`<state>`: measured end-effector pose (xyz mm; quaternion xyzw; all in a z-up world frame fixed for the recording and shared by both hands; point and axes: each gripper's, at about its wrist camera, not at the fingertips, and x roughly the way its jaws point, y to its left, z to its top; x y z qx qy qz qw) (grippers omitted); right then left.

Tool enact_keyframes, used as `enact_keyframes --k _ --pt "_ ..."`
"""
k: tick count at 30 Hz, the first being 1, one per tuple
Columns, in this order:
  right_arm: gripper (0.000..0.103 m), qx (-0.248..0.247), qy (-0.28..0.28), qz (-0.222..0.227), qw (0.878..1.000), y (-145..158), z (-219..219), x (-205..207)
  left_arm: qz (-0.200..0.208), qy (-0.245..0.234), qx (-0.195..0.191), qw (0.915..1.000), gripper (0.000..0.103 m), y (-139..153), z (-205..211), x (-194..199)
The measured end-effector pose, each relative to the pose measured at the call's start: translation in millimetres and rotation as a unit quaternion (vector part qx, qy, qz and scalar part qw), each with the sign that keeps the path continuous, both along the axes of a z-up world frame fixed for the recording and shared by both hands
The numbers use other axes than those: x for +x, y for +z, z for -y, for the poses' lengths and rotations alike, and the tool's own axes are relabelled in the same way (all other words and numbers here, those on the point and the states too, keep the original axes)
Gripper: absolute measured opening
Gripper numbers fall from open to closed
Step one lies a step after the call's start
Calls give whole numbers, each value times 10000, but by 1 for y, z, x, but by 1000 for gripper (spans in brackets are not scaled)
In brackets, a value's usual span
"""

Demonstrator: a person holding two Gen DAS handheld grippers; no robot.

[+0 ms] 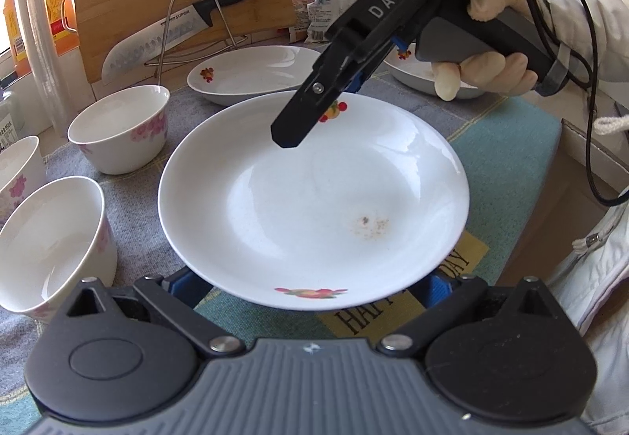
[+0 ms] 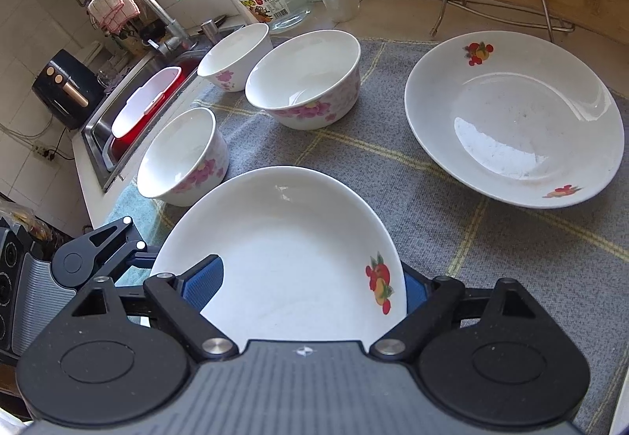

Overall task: Organize plates and bowls
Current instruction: 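Lift the large plate with the right tool and carry it over the stained plate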

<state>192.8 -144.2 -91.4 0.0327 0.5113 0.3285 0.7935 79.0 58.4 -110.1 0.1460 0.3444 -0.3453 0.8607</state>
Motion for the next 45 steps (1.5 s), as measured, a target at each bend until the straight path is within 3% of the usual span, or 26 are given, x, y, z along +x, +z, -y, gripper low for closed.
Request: enact_keyframes --k 27,45 --pt "94 56 -296 261 9992 25 64 -26 22 -309 -1 9995 101 30 62 -4" --pt "94 13 -736 402 9965 36 146 -36 99 -772 -2 9970 102 40 139 3"
